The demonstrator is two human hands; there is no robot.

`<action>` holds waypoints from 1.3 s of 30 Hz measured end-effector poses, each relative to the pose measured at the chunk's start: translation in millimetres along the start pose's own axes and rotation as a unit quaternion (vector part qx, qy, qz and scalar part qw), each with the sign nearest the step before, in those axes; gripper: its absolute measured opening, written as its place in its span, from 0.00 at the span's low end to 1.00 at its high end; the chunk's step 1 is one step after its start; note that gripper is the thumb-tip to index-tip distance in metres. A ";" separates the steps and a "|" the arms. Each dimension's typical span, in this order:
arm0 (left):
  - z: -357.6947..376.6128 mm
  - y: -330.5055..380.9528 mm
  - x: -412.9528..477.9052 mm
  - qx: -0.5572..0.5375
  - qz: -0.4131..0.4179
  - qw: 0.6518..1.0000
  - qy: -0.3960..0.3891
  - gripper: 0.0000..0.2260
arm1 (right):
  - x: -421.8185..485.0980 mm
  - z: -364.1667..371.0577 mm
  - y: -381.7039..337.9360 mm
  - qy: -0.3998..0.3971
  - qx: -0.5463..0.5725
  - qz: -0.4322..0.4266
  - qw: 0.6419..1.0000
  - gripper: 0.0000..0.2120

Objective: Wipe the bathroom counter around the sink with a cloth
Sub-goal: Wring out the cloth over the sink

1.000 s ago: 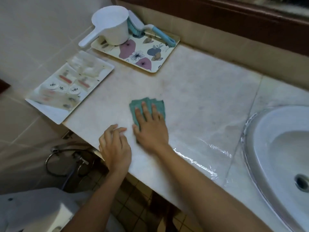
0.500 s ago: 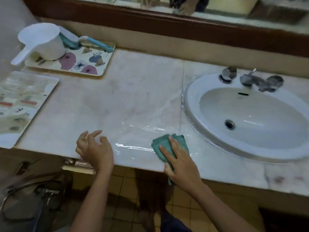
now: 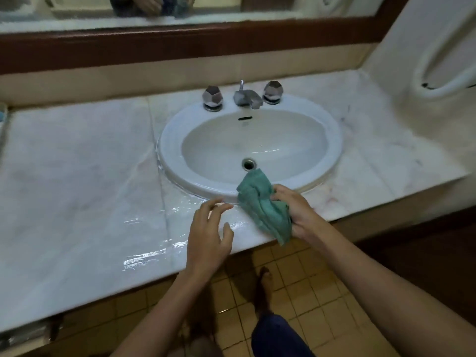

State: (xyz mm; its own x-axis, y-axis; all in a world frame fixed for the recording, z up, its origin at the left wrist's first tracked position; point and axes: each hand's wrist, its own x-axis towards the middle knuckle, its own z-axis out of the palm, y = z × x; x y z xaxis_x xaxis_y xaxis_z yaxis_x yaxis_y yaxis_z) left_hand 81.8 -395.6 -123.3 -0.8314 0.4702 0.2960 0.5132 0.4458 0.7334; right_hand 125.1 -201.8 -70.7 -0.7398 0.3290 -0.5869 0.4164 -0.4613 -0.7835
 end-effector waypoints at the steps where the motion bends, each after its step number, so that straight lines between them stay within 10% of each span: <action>1: 7.5 6.2 10.3 0.027 0.036 0.999 -0.012 0.21 | 0.4 -8.4 -14.8 -0.031 0.086 0.032 0.995 0.08; 8: 41.9 33.5 105.5 0.199 0.277 0.938 -0.067 0.39 | 43.9 -54.7 -86.5 -0.291 0.223 0.200 0.909 0.24; 14: 56.4 58.0 182.5 0.267 0.350 0.897 -0.035 0.31 | 81.0 -68.2 -145.9 -0.367 0.184 0.215 0.886 0.20; 28: 46.4 68.2 281.7 0.383 0.401 0.827 -0.088 0.07 | 125.9 -42.7 -208.0 -0.333 -0.463 0.093 0.816 0.10; 34: 64.2 88.2 285.2 0.446 0.071 0.863 -0.226 0.07 | 152.9 -26.2 -206.1 -0.149 -0.691 -0.095 0.701 0.14; 39: 86.9 79.3 280.9 0.175 -0.194 0.929 -0.262 0.09 | 163.0 -29.5 -194.0 -0.073 -0.781 -0.307 0.539 0.04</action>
State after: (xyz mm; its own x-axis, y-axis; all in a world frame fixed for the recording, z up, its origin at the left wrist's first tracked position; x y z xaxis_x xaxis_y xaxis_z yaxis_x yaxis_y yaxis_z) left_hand -92.6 -161.9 -35.2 -0.7978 0.4880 -0.3540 0.3107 0.8361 0.4521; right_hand -60.7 -34.3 -20.4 -0.9779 -0.0962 -0.1858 -0.0780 0.9916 -0.1029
